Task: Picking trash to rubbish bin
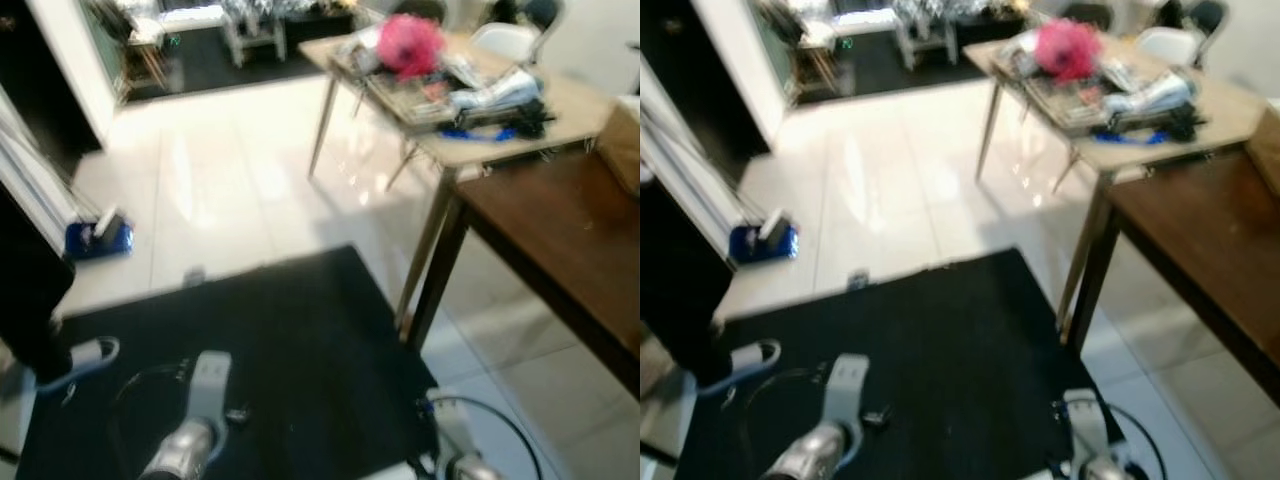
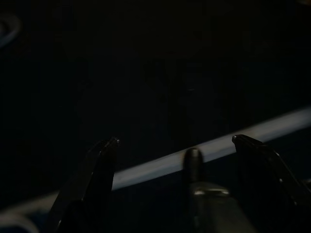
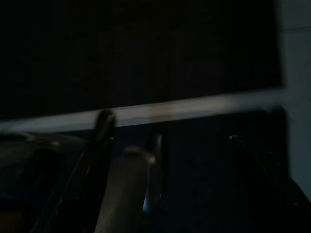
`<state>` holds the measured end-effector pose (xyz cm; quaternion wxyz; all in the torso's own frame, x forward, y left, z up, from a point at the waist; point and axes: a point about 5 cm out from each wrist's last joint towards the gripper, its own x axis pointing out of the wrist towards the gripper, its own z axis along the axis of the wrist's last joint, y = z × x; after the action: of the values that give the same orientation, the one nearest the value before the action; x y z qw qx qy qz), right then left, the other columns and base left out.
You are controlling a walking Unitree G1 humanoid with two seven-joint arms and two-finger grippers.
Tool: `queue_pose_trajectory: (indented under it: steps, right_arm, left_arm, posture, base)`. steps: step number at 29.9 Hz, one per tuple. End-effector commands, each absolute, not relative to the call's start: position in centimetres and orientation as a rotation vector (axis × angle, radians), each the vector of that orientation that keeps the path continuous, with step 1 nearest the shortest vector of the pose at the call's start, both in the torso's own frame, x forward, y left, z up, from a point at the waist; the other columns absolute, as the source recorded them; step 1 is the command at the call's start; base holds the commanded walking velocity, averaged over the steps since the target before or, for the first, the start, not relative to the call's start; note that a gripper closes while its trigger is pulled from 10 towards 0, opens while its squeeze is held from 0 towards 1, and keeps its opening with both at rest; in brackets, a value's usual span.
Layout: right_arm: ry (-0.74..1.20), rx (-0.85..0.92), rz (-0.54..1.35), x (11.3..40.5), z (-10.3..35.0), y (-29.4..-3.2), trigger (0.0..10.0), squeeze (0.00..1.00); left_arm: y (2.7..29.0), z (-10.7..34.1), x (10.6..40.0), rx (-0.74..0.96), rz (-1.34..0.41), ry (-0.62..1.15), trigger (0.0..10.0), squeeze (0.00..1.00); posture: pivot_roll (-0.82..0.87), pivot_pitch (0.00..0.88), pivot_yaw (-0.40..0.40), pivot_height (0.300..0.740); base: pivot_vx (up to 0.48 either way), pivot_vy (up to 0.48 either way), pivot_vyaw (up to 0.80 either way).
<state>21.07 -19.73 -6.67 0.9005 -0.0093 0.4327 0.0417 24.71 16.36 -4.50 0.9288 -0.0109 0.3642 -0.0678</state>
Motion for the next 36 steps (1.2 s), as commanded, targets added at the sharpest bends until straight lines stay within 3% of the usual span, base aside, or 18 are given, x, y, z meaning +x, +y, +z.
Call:
queue_pose_trajectory:
  steps: [1, 7, 22, 36]
  right_arm:
    - [0.924, -0.016, 0.082, 20.5, -7.0, -19.8, 10.0, 0.0]
    - [0.922, -0.016, 0.078, 20.4, -7.0, -20.0, 10.0, 0.0]
    - [0.897, -0.003, 0.061, 21.7, -6.3, -20.1, 10.0, 0.0]
    - [0.896, 0.003, 0.069, 21.7, -6.4, -19.5, 10.0, 0.0]
  left_arm:
    - [16.6, -5.0, 24.0, -0.022, -0.136, 0.775, 10.0, 0.0]
    - [16.5, -4.8, 24.3, -0.026, -0.134, 0.763, 10.0, 0.0]
    - [16.4, -3.9, 25.3, -0.064, -0.119, 0.691, 10.0, 0.0]
    - [15.6, -3.5, 25.8, -0.04, -0.172, 0.662, 10.0, 0.0]
  posture:
    - [-0.1, 0.072, 0.073, 0.74]
    - [-0.07, 0.065, 0.042, 0.74]
    - [-0.07, 0.073, 0.027, 0.74]
    - [-0.07, 0.071, 0.025, 0.74]
  base:
    - [0.0, 0.0, 0.8]
    - [0.0, 0.0, 0.8]
    - [0.0, 0.0, 0.0]
    - [0.362, 0.0, 0.0]
